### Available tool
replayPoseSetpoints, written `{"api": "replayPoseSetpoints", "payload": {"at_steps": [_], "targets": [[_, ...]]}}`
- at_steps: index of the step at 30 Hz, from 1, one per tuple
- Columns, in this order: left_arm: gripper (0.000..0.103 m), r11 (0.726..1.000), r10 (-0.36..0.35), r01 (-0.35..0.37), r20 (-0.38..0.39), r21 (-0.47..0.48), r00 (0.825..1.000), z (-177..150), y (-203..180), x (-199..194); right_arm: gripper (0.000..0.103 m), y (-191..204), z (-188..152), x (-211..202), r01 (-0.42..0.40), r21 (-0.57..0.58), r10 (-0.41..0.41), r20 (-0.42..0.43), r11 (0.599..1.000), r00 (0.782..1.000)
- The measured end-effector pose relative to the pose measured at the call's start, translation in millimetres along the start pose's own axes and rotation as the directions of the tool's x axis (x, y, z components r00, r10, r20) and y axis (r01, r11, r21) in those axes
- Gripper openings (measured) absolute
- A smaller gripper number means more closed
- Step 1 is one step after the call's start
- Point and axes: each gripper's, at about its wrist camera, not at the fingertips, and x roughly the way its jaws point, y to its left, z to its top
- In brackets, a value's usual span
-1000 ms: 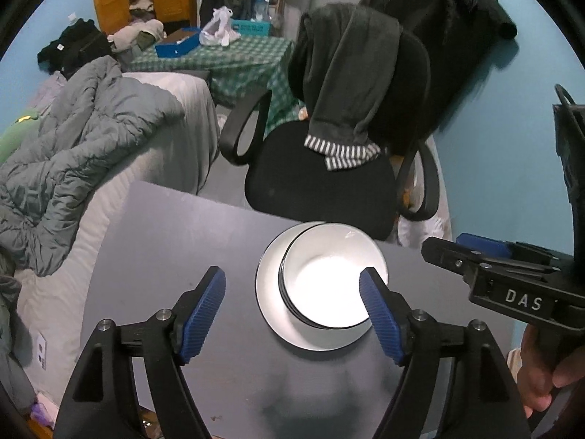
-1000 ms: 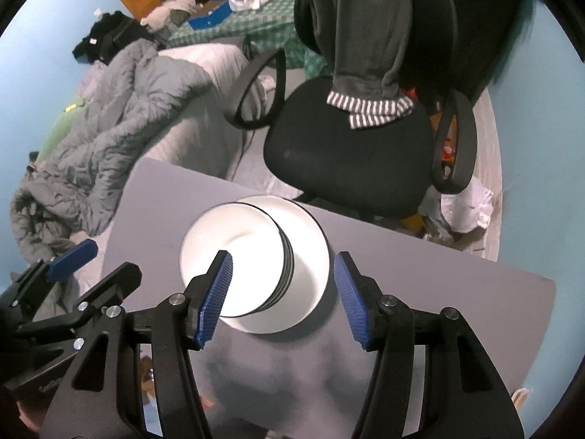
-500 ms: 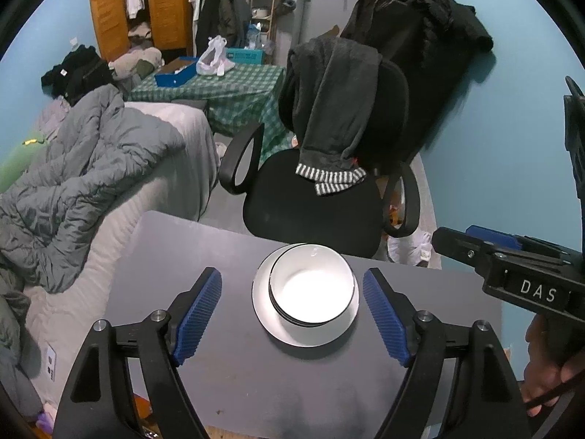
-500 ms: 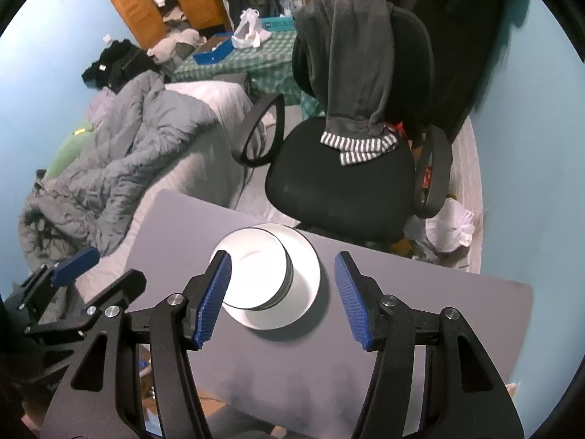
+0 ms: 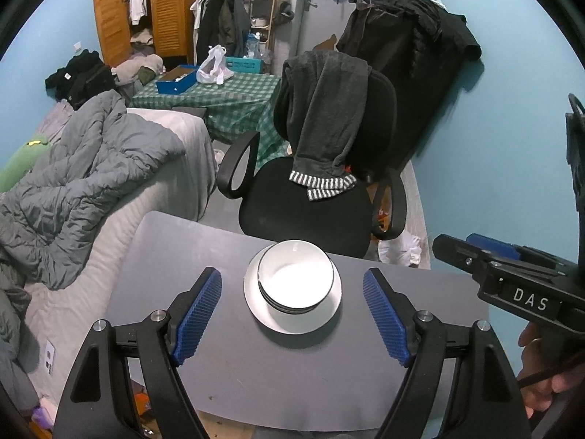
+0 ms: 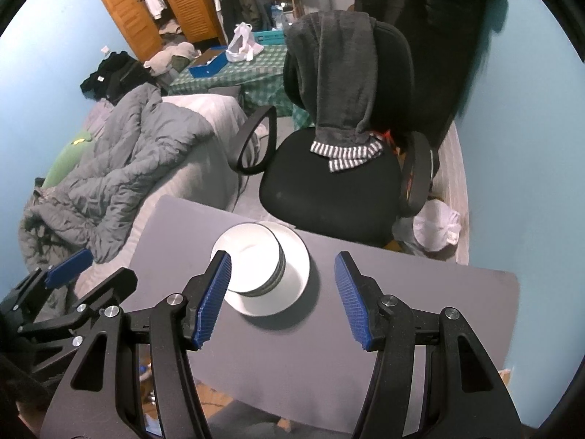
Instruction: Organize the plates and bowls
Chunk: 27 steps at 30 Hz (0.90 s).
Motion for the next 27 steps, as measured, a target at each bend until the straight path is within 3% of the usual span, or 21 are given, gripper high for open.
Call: {"api": "replayPoseSetpoints", "payload": {"at_steps": [18,27], "targets": [[0.081,0.995,0.013,-0.010,0.027,-0.100,1.000,-26.8,-30.6,-24.8,0.058,-18.7,-22.4,-34.9,-0.018,-0.060,0.019,0.011,0.998,1.000],[0.081,0.997,0.032,-0.028,0.048,-0.074,0.998,-25.9,-30.3,-36.9,0.058,-16.5,-23.4,-38.6,-0.021,-0.051,0.022,0.019,0.998,1.000]]}}
